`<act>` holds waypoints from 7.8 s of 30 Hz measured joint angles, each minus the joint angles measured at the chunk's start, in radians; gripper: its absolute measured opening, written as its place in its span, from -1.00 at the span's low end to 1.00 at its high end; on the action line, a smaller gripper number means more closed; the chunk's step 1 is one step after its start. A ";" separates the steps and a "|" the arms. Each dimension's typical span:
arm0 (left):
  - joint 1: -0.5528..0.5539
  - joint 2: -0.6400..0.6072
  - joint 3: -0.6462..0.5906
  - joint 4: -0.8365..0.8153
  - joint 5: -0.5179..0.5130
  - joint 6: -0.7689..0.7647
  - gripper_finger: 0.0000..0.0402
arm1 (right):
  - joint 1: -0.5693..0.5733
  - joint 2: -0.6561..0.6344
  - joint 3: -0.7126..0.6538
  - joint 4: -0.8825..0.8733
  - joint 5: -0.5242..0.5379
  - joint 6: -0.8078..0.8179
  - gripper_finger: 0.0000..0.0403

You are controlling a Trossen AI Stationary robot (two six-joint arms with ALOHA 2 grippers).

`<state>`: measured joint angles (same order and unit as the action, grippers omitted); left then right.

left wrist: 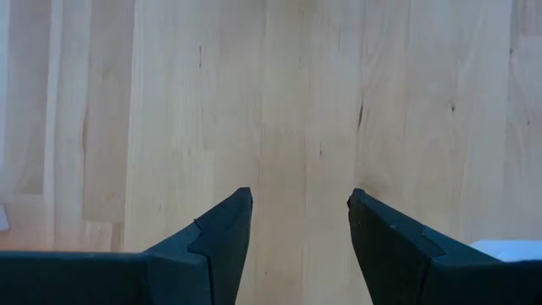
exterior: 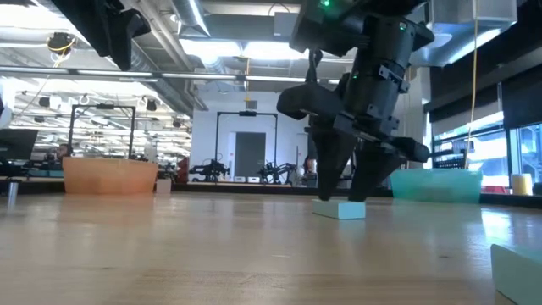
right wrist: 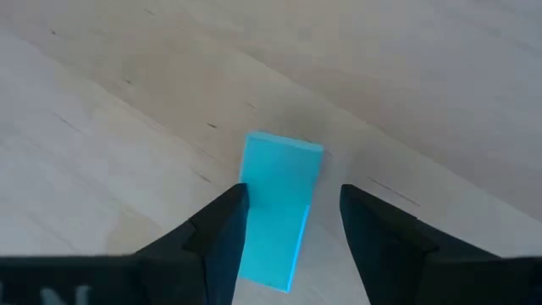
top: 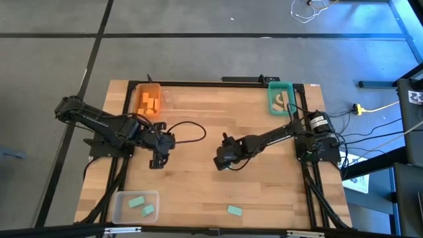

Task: Sort & place blocks by color
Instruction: Put the blue block into the transparent bin

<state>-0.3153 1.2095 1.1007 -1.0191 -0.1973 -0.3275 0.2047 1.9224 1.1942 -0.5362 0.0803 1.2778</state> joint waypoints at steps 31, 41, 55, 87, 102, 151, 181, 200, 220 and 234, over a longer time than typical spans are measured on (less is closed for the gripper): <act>0.001 0.000 0.000 -0.001 0.001 -0.001 -0.06 | 0.001 0.087 0.086 -0.037 -0.052 -0.053 -0.04; 0.000 0.000 0.000 -0.005 0.001 -0.001 -0.06 | 0.003 0.090 0.084 -0.034 -0.052 -0.053 -0.04; 0.001 0.000 0.000 -0.005 0.020 -0.001 -0.06 | 0.009 0.090 0.083 -0.039 -0.025 -0.056 -0.25; 0.001 -0.325 0.000 -0.053 0.096 -0.067 -0.06 | -0.121 0.097 0.490 0.158 -0.148 -0.767 -0.39; 0.001 -0.467 0.000 0.006 -0.030 -0.086 -0.06 | -0.131 0.096 0.505 0.439 -0.118 -0.903 -0.39; 0.001 -0.143 0.000 0.274 -0.055 0.945 -0.59 | -0.222 0.095 0.505 0.473 -0.527 -0.862 -0.39; -0.076 -0.261 0.000 -0.148 0.271 0.041 -0.76 | -0.315 0.094 0.506 0.475 -0.580 -1.010 0.10; -0.383 -0.224 0.000 -0.204 0.164 -0.713 -0.76 | -0.393 0.094 0.506 0.473 -0.737 -1.107 0.09; -0.603 0.077 0.000 0.060 0.229 -1.160 -0.76 | -0.457 0.094 0.506 0.463 -0.920 -1.209 0.09; -0.615 0.318 0.000 0.119 0.291 -1.181 -0.57 | -0.475 0.094 0.506 0.464 -0.922 -1.209 0.09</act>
<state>-0.9306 1.5272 1.1007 -0.8998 0.0940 -1.5083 -0.2703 2.0163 1.7000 -0.0727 -0.8417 0.0692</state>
